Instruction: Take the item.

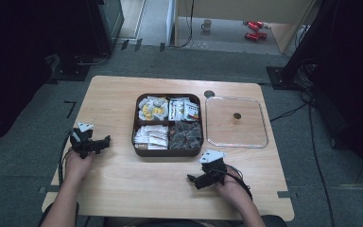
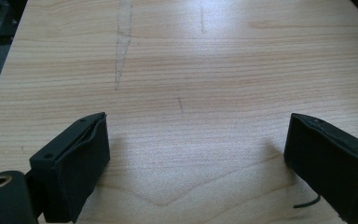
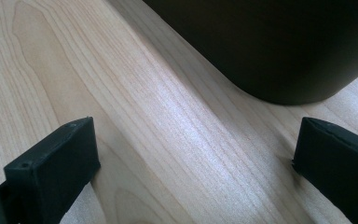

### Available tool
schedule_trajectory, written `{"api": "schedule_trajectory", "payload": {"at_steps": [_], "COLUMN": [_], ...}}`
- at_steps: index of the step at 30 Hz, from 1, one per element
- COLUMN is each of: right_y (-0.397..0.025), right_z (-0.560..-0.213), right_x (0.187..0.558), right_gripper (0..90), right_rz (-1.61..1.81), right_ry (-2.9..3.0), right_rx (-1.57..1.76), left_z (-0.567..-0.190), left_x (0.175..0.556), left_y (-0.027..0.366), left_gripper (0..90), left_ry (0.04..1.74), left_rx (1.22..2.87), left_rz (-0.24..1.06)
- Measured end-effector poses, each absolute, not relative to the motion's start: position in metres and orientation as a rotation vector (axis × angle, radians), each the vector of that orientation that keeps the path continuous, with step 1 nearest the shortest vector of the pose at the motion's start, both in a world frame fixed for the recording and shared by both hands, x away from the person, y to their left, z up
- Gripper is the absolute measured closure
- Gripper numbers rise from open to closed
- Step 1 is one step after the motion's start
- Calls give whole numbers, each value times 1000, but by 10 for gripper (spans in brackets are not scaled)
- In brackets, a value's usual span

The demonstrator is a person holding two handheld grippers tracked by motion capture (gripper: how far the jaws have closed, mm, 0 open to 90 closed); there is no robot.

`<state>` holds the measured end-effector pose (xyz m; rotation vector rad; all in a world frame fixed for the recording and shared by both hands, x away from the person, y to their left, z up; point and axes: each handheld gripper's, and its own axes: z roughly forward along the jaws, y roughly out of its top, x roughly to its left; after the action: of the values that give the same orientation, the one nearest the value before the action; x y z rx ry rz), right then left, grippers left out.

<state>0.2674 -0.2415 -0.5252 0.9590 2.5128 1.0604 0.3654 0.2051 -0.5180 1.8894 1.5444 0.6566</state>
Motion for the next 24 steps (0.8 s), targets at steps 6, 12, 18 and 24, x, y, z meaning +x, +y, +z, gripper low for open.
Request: {"api": "schedule_trajectory", "payload": {"at_steps": [6,12,18,24], "right_y": [-242,-242,-241,-241], "right_z": [-525,-525,-525,-525], "right_x": [267,267,267,267], "right_gripper": [0,0,0,0], "right_rz": [1060,1059,1059,1059], "right_ry": [2512,2511,2511,2511], "right_rx": [959,961,962,962], "left_z": [-518,-516,-512,-508], "left_x": [364,365,366,366], "left_y": [207,207,207,205], "left_gripper": [70,75,178,284], "left_ry": [1505,1487,1481,1443], "left_rx": [1914,1942,1958,1986], "left_rz": [639,617,594,550]}}
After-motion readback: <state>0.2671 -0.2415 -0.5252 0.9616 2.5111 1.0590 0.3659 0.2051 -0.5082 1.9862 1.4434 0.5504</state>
